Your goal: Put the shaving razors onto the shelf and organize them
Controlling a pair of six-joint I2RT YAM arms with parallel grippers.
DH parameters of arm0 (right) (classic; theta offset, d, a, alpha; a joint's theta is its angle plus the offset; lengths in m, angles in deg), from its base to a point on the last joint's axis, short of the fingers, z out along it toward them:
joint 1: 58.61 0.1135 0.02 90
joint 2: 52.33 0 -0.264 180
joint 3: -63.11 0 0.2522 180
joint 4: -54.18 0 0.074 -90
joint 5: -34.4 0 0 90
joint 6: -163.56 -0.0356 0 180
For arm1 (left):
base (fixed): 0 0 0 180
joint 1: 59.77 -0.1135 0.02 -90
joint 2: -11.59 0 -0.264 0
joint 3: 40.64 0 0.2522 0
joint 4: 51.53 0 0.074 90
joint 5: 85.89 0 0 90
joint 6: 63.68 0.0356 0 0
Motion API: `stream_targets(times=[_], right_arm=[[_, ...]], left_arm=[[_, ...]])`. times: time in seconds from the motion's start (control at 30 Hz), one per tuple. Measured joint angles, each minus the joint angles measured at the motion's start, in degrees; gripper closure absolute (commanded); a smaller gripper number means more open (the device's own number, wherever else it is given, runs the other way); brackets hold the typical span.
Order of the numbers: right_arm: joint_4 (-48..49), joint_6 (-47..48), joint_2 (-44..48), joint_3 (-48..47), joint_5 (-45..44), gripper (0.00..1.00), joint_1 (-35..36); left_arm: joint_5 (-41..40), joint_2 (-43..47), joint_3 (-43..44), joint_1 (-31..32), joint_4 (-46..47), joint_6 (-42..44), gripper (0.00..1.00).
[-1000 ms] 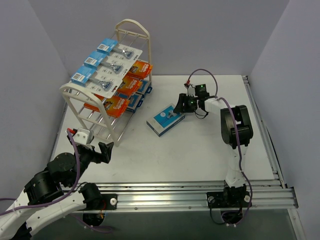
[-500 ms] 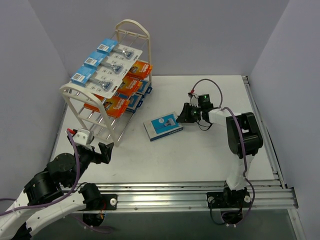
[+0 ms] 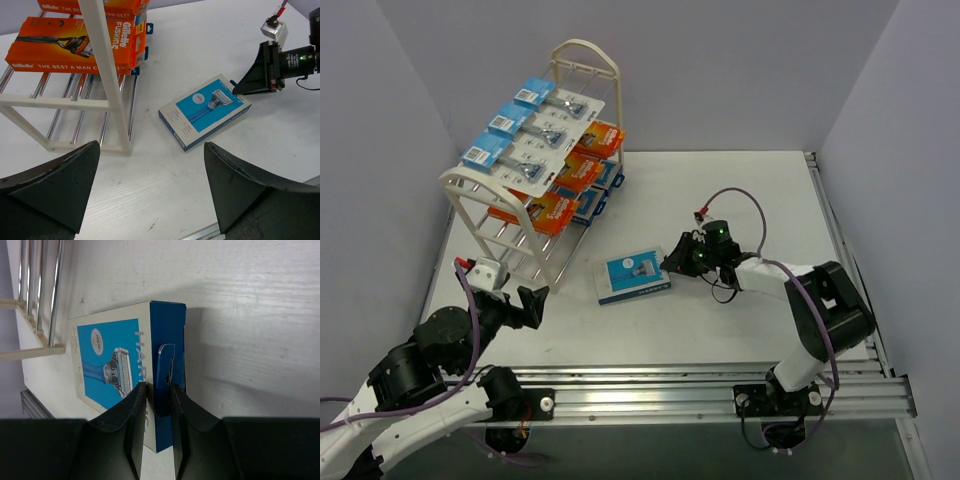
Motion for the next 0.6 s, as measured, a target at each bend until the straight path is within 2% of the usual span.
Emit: stream_targets(times=[0.33, 0.6], right_arm=[[1.46, -9.16, 18.05, 9.31, -8.96, 1.00, -0.42], [3.45, -14.97, 22.14, 13.44, -11.50, 1.00, -0.28]], left_arm=[[1.64, -0.02, 0.00, 0.00, 0.07, 0.00, 0.06], [2.25, -0.04, 0.00, 0.00, 0.07, 0.02, 0.06]])
